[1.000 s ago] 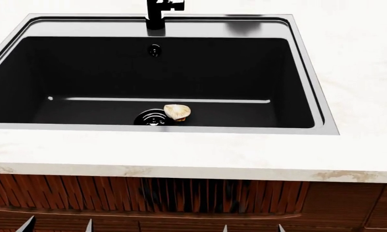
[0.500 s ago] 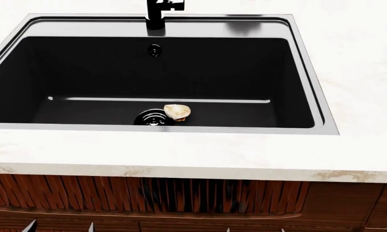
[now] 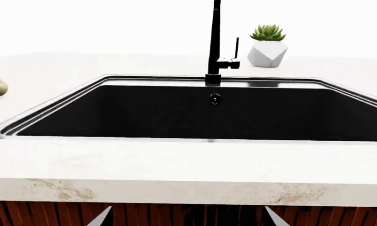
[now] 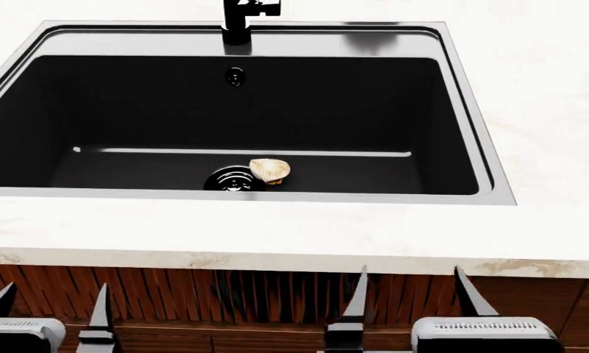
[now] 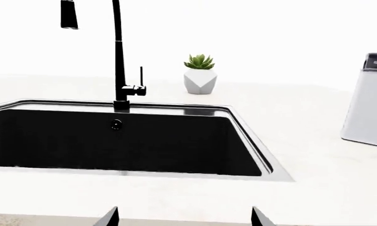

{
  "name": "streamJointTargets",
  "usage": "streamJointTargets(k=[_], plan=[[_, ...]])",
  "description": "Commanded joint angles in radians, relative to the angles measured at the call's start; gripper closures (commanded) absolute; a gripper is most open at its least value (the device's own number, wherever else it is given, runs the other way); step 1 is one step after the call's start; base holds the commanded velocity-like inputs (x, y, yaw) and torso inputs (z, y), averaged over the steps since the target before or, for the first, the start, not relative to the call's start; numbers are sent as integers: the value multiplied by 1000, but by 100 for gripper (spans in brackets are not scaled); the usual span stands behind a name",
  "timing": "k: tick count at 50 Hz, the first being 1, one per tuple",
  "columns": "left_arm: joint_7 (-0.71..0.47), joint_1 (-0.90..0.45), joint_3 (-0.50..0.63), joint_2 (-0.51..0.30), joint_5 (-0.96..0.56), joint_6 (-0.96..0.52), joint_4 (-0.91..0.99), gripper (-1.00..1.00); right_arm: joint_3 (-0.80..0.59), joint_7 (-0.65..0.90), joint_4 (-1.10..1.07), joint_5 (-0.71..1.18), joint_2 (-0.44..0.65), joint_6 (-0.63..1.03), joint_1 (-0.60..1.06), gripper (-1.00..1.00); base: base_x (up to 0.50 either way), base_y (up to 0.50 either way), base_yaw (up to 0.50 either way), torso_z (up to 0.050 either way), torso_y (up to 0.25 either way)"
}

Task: Turn on the sink faucet.

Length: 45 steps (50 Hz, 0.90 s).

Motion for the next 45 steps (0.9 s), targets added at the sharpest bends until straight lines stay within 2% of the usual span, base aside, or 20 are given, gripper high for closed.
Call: streamJointTargets(k=[1,4,6,7,8,10,12,14,18,19,23,25,29,32,37,45], plan=[[27,-232,-24,-109,-56,-388,283,-100,67,-49,-305,90,82,460,257,-100,0,0,0,0,0],[28,-407,-21,-161,-65,-555,348,-100,110,-79,-355,152,132,692,475,-100,0,0,0,0,0],[42,-502,-56,-172,-102,-666,374,-100,107,-94,-359,166,177,781,587,-100,0,0,0,0,0],[43,-534,-4,-218,-70,-650,361,-100,99,-104,-354,170,203,820,651,-100,0,0,0,0,0],[66,-584,-26,-209,-99,-680,327,-100,110,-122,-335,189,213,866,712,-100,0,0,0,0,0],[74,-669,-56,-203,-117,-717,276,-100,98,-138,-274,187,239,863,781,-100,0,0,0,0,0],[92,-772,0,-236,-105,-737,204,-100,97,-161,-185,200,238,873,874,-100,0,0,0,0,0],[108,-898,-25,-222,-131,-803,126,-100,3,-181,-82,170,289,843,970,-100,0,0,0,0,0],[124,-1039,41,-239,-114,-807,1,-100,-81,-239,100,166,315,836,1124,-100,0,0,0,0,0],[129,-1061,109,-257,-87,-776,-52,-100,-101,-243,164,155,310,818,1174,-100,0,0,0,0,0],[137,-1135,117,-239,-82,-755,-172,-100,-166,-267,276,137,312,799,1258,-100,0,0,0,0,0],[159,-1163,159,-259,-73,-744,-209,-100,-240,-284,279,114,342,786,1264,-100,0,0,0,0,0],[179,-1231,194,-279,-55,-720,-307,-100,-277,-295,346,99,345,771,1305,-100,0,0,0,0,0],[184,-1261,201,-276,-47,-696,-378,-100,-274,-301,434,94,328,724,1353,-100,0,0,0,0,0],[185,-1291,204,-274,-43,-683,-423,-100,-213,-318,477,138,302,746,1362,-100,0,0,0,0,0],[197,-1304,220,-273,-40,-666,-481,-100,-263,-329,473,118,321,731,1379,-100,0,0,0,0,0]])
